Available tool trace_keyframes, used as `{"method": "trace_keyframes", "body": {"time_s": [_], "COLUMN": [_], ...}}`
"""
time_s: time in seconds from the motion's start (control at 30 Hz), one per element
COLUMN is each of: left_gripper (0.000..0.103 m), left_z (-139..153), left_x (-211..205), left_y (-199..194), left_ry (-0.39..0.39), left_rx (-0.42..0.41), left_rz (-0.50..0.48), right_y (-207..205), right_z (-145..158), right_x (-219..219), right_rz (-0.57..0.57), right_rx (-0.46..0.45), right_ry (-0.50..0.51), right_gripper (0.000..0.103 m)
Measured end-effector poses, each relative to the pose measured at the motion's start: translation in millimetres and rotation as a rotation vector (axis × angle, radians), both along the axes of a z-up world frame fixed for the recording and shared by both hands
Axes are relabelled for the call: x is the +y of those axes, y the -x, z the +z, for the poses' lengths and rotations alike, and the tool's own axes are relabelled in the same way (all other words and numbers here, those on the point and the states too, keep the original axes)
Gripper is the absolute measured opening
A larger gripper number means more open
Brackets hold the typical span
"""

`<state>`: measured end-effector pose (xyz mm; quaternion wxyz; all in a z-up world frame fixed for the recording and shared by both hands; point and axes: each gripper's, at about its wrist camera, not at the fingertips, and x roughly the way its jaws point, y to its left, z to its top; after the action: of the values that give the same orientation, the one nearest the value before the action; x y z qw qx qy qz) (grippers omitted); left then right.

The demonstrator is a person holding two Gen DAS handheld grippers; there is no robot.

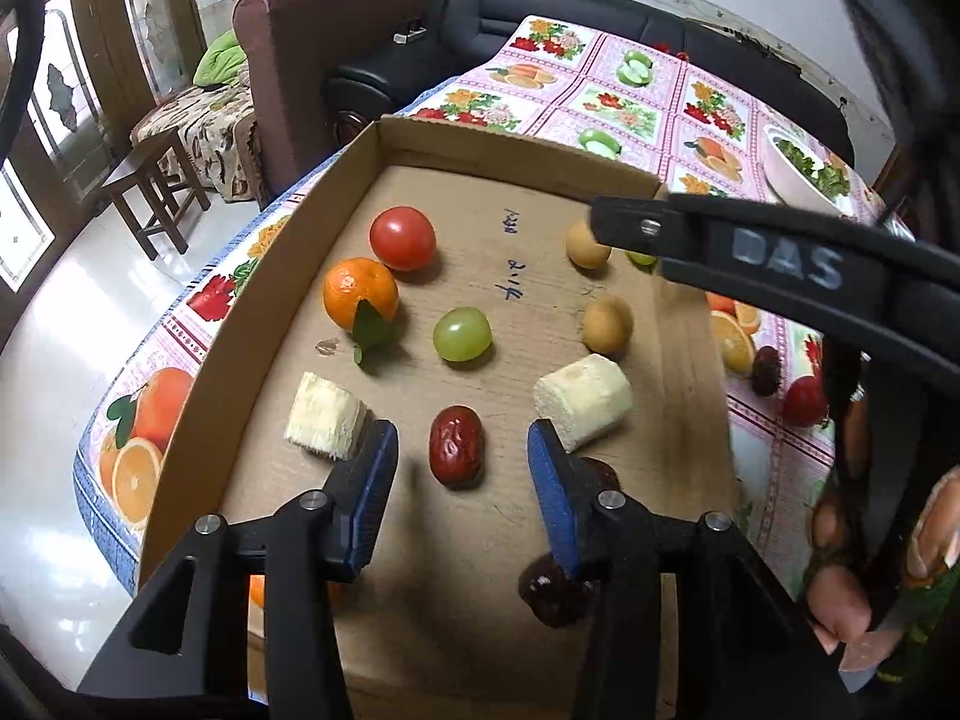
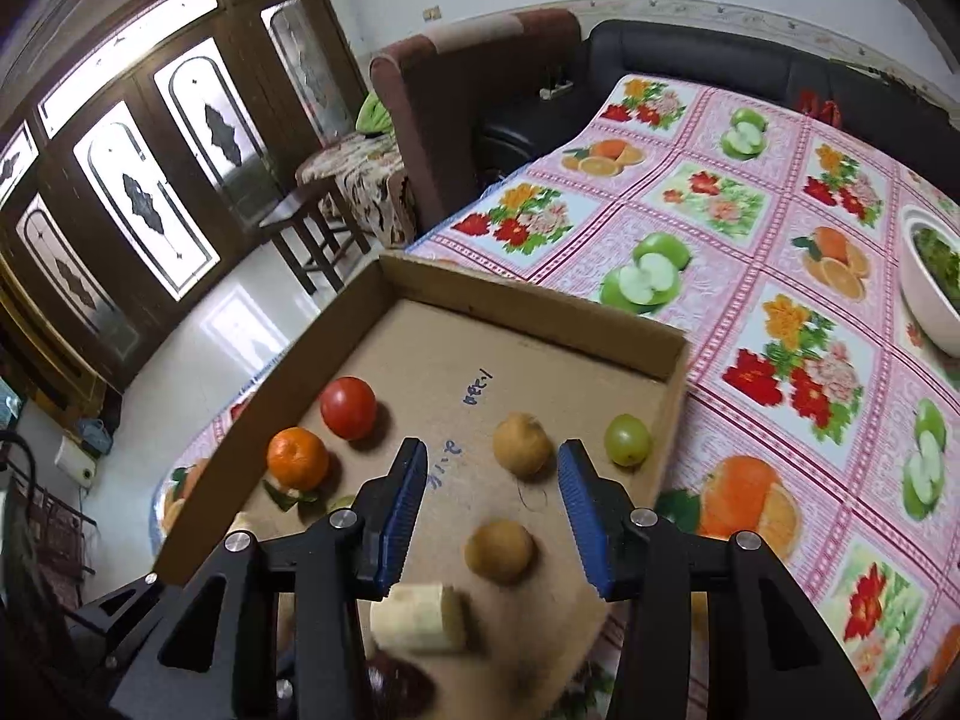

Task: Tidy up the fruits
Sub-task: 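Withdraw both tools from the box toward the remaining tomato and date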

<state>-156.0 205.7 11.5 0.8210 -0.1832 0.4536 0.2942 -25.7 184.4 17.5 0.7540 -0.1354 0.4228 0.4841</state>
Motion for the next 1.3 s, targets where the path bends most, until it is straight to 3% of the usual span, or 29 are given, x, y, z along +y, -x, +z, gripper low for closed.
{"method": "trace_keyframes", "body": {"time_s": [0.33, 0.67, 1.0, 1.3], "left_gripper": [0.045, 0.045, 0.045, 0.045], "left_z": [20.7, 31.9, 42.9, 46.6], "left_x": [-22.2, -67.0, -101.4, -118.8], "left_y": [8.7, -4.1, -11.9, -18.5], "left_ry": [0.010, 0.014, -0.030, -0.044], "left_rx": [-0.056, -0.076, -0.074, -0.076], "left_rz": [-0.036, -0.131, -0.194, -0.228], "right_y": [-1.2, -18.8, -16.3, -11.7], "right_z": [26.7, 11.5, 12.4, 11.5], "right_x": [-102.5, -215.0, -258.3, -266.8], "right_rz": [-0.121, -0.323, -0.370, -0.373], "right_rx": [0.010, 0.047, 0.047, 0.049], "right_ry": [-0.099, -0.110, -0.131, -0.139], "right_gripper": [0.050, 0.052, 0.052, 0.052]}}
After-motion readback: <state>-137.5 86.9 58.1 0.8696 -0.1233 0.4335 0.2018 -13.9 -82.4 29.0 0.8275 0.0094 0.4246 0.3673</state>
